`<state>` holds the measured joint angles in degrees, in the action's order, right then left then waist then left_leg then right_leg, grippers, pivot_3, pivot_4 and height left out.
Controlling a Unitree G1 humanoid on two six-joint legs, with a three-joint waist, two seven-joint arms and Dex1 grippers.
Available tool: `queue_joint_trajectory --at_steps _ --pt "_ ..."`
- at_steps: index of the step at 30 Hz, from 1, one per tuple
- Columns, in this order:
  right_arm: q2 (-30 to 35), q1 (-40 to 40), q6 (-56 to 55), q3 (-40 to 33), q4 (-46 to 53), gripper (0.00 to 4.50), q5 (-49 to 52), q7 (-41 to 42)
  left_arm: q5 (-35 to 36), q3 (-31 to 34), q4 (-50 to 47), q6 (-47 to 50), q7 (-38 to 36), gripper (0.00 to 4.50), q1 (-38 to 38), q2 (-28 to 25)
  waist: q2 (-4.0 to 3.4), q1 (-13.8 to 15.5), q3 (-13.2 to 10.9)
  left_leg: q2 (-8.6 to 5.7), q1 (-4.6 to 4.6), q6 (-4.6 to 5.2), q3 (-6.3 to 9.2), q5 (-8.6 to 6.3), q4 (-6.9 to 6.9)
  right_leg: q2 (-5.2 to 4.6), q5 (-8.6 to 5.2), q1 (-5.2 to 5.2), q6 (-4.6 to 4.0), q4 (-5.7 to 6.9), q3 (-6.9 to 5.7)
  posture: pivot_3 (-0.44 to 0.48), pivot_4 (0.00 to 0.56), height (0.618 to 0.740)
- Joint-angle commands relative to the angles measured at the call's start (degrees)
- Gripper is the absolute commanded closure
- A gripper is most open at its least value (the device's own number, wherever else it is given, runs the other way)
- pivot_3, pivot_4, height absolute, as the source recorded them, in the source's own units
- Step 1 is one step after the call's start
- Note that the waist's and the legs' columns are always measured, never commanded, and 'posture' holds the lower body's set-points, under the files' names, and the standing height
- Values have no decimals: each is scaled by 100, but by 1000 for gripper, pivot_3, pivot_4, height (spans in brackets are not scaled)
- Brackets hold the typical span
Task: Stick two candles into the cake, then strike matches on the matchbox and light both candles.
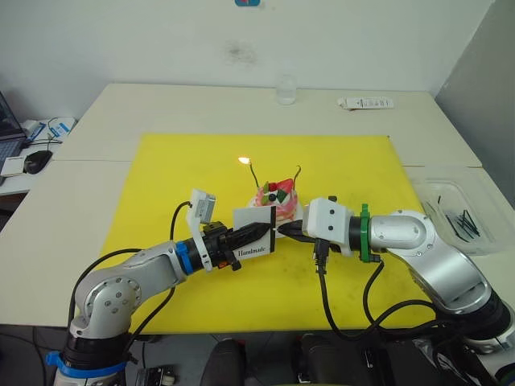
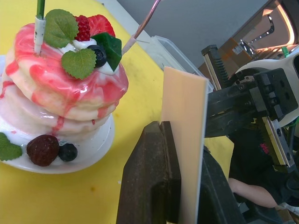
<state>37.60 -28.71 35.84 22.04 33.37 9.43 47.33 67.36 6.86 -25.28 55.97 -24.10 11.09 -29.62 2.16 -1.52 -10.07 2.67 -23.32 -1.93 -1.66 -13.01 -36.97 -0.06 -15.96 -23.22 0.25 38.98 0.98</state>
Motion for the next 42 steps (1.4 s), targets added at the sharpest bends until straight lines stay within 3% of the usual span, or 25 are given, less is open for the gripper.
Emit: queue_joint_trajectory --at_steps 1,6,11,17,31,42 --pt "-58 -116 -106 33 -3 4454 -137 -13 305 52 -264 33 2 4500 100 16 0 0 0 0 0 0 0 0 0 0 0 0 0 0 0 0 150 740" --pt "-75 -107 -254 258 -116 4454 -214 231 644 150 -298 -18 273 4500 417 166 0 0 0 0 0 0 1 0 0 0 0 0 0 0 0 0 150 740" --pt "397 -54 -204 -20 188 4454 167 870 143 658 100 -236 28 4500 1125 -469 10 13 -6 -1 -3 0 14 0 -2 4 1 1 0 1 -14 0 150 740" --pt "492 -117 56 -388 227 4454 433 860 206 842 240 -129 -226 4500 1210 -913 7 -16 -6 1 2 -1 -3 0 3 4 0 0 0 -2 1 0 150 740" --pt "-328 -566 516 -388 109 4454 209 -102 -138 25 -260 -200 -208 4500 582 -346 7 -3 -5 0 0 -1 0 1 -1 -3 1 -1 0 2 -1 0 150 740" --pt "-353 -596 603 -429 187 4454 169 -221 -194 161 -173 -208 -321 4500 417 -417 7 -4 -5 0 -2 -1 1 1 2 -3 0 -2 0 0 -2 0 150 740"
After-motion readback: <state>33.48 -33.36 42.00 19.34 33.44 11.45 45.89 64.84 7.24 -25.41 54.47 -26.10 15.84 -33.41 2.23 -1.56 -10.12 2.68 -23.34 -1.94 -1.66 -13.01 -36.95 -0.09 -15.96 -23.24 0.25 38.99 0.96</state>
